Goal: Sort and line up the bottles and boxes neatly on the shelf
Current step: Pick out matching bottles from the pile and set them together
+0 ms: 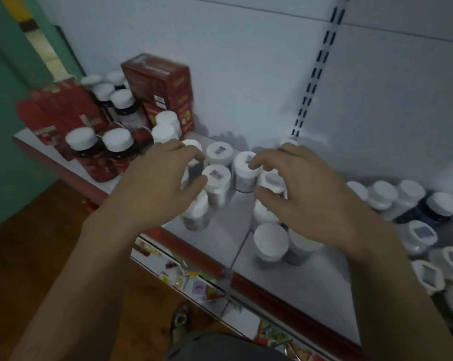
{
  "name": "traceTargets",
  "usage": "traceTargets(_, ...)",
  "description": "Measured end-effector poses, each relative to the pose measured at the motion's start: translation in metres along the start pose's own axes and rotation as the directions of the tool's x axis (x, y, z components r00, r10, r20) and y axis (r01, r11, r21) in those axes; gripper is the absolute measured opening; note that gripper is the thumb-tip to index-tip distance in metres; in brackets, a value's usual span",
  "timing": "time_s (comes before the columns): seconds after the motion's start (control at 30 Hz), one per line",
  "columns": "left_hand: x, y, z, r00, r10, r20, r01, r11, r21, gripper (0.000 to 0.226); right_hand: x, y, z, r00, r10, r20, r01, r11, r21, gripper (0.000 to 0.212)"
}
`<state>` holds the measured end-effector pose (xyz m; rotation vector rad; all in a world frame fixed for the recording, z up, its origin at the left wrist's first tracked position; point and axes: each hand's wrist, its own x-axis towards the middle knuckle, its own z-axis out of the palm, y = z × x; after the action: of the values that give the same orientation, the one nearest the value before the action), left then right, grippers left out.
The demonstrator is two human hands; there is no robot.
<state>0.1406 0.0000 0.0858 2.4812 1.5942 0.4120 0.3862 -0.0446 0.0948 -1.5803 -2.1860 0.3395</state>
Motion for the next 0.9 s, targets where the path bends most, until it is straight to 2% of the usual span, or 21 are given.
traceTargets(0.1, 0.003, -0.056, -0.018, 1.0, 0.004, -0.024, -0.004, 1.0, 0.008, 0.046, 0.038, -0.033, 0.028, 1.0, -0.011, 0.003, 0.011, 1.0, 0.007, 0.027)
traceTargets(0.2, 0.011, -0.12, -0.037, 0.997, -0.007, -0.08, 0.009, 1.0, 0.023, 0.033, 0.074, -0.061, 0.055, 1.0, 0.02, 0.012, -0.02, 1.0, 0.01, 0.031)
traceTargets(0.3, 0.016, -0.17, -0.049, 0.996, -0.03, -0.087, 0.032, 0.999, 0.02, 0.035, 0.105, -0.081, 0.076, 0.999, 0.031, 0.01, -0.031, 0.999, 0.007, 0.03)
traceTargets(0.4, 0.017, -0.206, -0.058, 0.999, -0.018, -0.041, 0.017, 1.0, -0.013, 0.037, 0.135, -0.1, 0.088, 1.0, -0.004, 0.0, 0.004, 1.0, -0.029, 0.032)
traceTargets(0.5, 0.023, -0.238, -0.063, 0.999, -0.002, 0.037, 0.002, 1.0, -0.009, 0.038, 0.172, -0.118, 0.092, 0.997, -0.076, 0.027, 0.079, 0.984, -0.162, 0.027)
traceTargets(0.6, 0.031, -0.264, -0.063, 0.996, 0.013, 0.089, -0.009, 0.999, -0.048, 0.038, 0.225, -0.129, 0.093, 0.972, -0.192, 0.135, 0.218, 0.953, -0.211, 0.025)
traceTargets(0.7, 0.037, -0.281, -0.057, 0.984, 0.005, 0.178, 0.018, 0.992, -0.125, 0.044, 0.278, -0.132, 0.104, 0.912, -0.204, 0.356, 0.288, 0.936, -0.201, 0.03)
traceTargets(0.83, 0.027, -0.287, -0.041, 0.969, 0.067, 0.239, 0.001, 0.962, -0.273, 0.058, 0.302, -0.13, 0.115, 0.867, -0.184, 0.464, 0.227, 0.973, -0.039, 0.028)
traceTargets(0.9, 0.021, -0.282, -0.032, 0.973, 0.037, 0.228, 0.051, 0.928, -0.369, 0.054, 0.291, -0.129, 0.12, 0.816, -0.174, 0.552, 0.176, 0.983, 0.05, 0.032)
